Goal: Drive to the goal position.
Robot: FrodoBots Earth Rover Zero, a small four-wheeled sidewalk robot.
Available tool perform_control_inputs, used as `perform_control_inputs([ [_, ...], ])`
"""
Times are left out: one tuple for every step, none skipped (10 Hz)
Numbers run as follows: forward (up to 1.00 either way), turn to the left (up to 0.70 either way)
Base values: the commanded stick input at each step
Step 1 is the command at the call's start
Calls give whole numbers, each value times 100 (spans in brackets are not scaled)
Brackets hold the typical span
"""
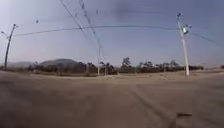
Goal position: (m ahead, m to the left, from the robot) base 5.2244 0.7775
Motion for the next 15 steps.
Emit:
perform_control_inputs([
  [100, 0],
  [100, 0],
  [100, 0],
  [100, 0],
  [100, 0],
  [100, 0],
  [100, 8],
  [100, 22],
  [100, 27],
  [100, 27],
  [100, 14],
  [100, 0],
  [100, 0],
  [100, 0],
  [100, 0],
])
